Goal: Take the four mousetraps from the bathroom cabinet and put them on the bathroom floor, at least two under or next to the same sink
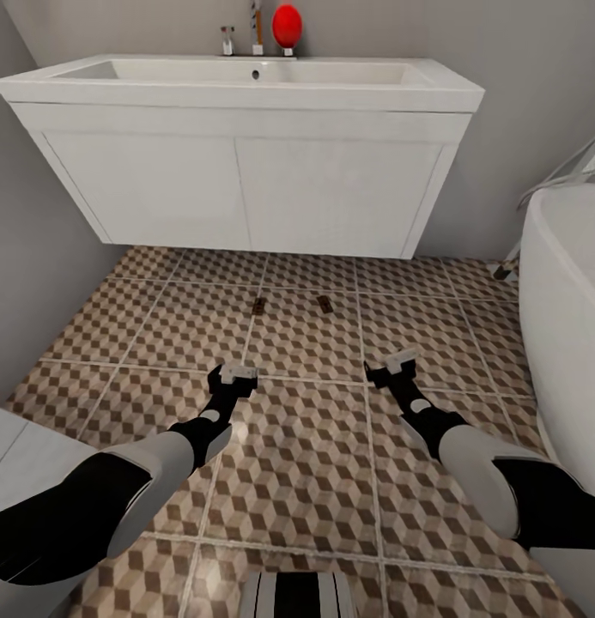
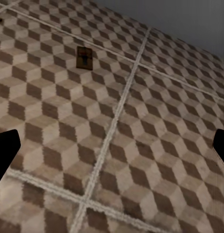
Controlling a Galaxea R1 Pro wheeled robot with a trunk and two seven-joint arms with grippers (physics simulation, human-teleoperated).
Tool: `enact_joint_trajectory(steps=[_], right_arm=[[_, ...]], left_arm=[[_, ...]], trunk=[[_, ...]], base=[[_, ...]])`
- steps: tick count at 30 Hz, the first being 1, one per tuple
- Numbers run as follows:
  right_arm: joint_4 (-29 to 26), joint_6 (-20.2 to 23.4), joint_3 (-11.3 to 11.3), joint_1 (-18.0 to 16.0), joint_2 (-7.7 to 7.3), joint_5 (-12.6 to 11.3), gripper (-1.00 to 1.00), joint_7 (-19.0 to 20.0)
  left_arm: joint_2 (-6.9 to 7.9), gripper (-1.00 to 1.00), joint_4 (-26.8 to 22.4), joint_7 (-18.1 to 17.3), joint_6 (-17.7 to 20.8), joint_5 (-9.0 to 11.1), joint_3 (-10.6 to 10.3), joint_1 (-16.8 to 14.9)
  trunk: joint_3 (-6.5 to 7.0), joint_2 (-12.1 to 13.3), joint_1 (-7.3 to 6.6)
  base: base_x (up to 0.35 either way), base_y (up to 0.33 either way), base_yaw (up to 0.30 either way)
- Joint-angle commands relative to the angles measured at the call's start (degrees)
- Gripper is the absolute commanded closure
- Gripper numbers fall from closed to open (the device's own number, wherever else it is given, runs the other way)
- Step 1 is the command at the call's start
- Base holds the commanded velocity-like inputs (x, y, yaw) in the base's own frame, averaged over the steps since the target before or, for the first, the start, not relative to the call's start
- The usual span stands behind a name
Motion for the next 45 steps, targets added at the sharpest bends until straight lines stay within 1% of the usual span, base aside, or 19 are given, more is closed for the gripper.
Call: enact_joint_trajectory(steps=[1, 5, 10, 17, 21, 26, 39, 45], right_arm=[[0.1, -0.2, -0.2, 0.0, -0.06, 0.6, -1.00, -0.4], [0.1, -0.4, -0.2, 0.3, -0.27, 0.6, -1.00, -0.4], [0.1, -0.5, -0.2, 1.0, -0.43, 0.6, -1.00, -0.4], [0.1, -0.6, -0.2, 1.6, -0.45, 0.6, -1.00, -0.4], [0.1, -0.7, -0.2, 2.7, -0.47, 0.6, -1.00, -0.4], [0.1, -0.7, -0.2, 3.5, -0.47, 0.6, -1.00, -0.4], [0.2, -0.7, -0.1, 4.5, -0.27, 0.5, -1.00, -0.4], [0.2, -0.8, -0.1, 7.4, -0.15, 0.5, -1.00, -0.4]], left_arm=[[-0.04, -1.00, 0.3, 0.1, -0.7, 0.4, -0.5, 0.1], [-0.01, -1.00, 0.3, 0.1, -2.6, 0.4, -0.5, 1.1], [0.26, -1.00, 0.3, 0.2, -5.0, 0.5, -0.5, 3.1], [1.24, -1.00, 0.4, 0.2, -6.9, 0.5, -0.4, 5.4], [2.00, -1.00, 0.4, 0.2, -8.3, 0.5, -0.4, 6.8], [2.35, -1.00, 0.4, 0.2, -9.2, 0.5, -0.4, 7.4], [2.47, -1.00, 0.4, 0.4, -9.5, 0.5, -0.4, 7.9], [2.39, -1.00, 0.4, 0.5, -9.4, 0.5, -0.4, 8.0]], trunk=[[0.19, 0.0, -0.03], [1.07, 0.1, -0.13], [2.18, 0.1, -0.26], [3.73, 0.2, -0.44], [4.62, 0.3, -0.55], [5.73, 0.3, -0.68], [8.61, 0.5, -1.01], [8.61, 0.5, -1.01]], base=[[0.000, 0.000, 0.000], [0.000, 0.000, 0.000], [0.000, 0.000, 0.000], [0.000, 0.000, 0.000], [0.000, 0.000, 0.000], [0.000, 0.000, 0.000], [0.000, 0.000, 0.000], [0.000, 0.000, 0.000]])
